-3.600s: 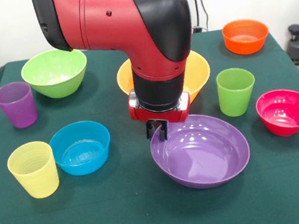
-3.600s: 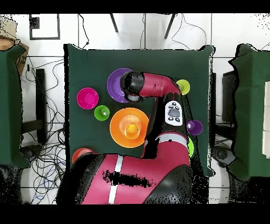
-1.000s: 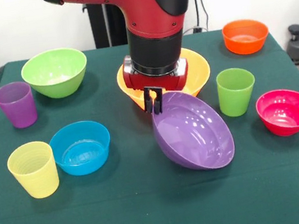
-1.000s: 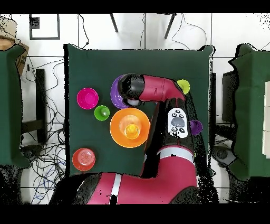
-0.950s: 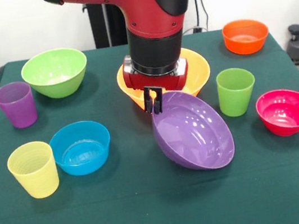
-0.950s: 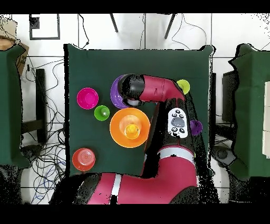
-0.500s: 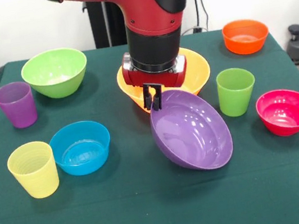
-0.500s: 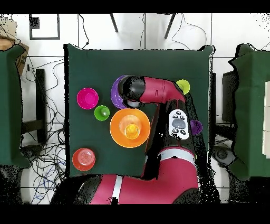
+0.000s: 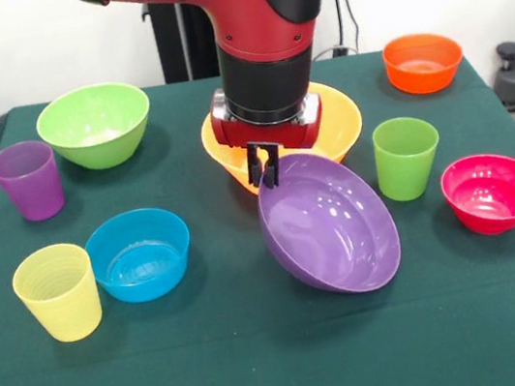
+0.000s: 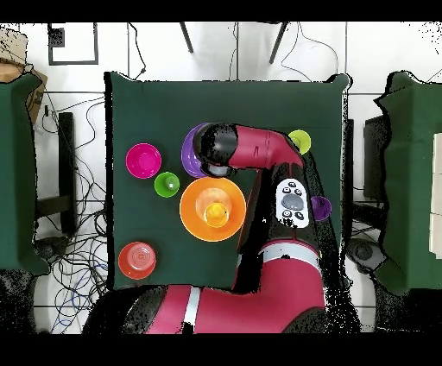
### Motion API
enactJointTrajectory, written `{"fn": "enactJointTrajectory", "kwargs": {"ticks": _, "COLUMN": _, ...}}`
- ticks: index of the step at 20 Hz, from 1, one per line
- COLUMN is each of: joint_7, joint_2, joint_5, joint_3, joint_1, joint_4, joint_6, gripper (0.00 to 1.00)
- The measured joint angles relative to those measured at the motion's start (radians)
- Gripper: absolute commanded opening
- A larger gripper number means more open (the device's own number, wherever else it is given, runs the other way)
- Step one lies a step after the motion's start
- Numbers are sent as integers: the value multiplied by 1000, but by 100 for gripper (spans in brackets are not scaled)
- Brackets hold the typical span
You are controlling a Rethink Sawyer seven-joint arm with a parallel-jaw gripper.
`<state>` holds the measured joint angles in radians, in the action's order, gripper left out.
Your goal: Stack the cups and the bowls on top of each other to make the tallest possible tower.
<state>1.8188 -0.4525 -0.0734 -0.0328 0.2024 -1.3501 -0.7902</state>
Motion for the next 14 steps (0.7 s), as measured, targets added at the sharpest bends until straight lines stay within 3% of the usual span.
{"fn": "enactJointTrajectory", "kwargs": {"ticks": 14, "joint_7": 0, "joint_2": 7, "joint_5": -41, "joint_3": 3, "joint_1": 7, "joint_4": -18, "joint_6": 34, "gripper": 0}}
